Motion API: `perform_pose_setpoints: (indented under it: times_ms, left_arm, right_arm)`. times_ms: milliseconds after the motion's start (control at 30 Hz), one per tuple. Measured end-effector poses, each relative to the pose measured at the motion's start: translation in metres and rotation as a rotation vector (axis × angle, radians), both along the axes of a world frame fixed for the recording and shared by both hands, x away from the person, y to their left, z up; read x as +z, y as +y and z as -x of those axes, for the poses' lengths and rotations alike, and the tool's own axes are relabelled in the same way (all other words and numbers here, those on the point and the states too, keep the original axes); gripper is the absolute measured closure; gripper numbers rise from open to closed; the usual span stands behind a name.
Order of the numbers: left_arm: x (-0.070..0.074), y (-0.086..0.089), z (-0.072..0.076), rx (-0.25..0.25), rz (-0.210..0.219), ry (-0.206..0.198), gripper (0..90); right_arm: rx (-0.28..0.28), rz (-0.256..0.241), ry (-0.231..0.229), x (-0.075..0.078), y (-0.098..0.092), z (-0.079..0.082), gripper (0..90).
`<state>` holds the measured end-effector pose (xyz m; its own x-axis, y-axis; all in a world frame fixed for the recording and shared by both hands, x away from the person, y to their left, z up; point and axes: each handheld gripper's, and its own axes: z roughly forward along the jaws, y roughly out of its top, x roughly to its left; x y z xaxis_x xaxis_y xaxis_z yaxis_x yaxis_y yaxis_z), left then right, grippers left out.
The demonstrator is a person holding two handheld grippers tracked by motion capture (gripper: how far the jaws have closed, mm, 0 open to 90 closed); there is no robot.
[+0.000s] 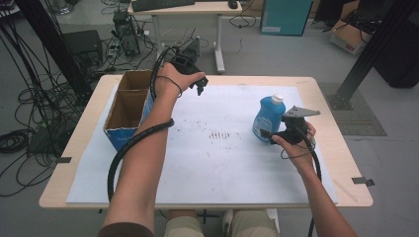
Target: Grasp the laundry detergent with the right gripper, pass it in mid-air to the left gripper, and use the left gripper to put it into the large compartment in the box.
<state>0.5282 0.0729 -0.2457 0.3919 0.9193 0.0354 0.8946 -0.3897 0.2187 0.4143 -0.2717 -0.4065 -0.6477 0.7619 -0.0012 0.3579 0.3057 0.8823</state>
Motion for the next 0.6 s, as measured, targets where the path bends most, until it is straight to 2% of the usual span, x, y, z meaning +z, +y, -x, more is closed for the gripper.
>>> perform_pose_setpoints:
  times_ms: [600]
  left_arm:
    - [0.0013, -0.0016, 0.0006, -0.006, 0.002, -0.004, 5.6]
  right_arm:
    - [-0.023, -0.027, -0.027, -0.0067, 0.0036, -0.0035, 1.1]
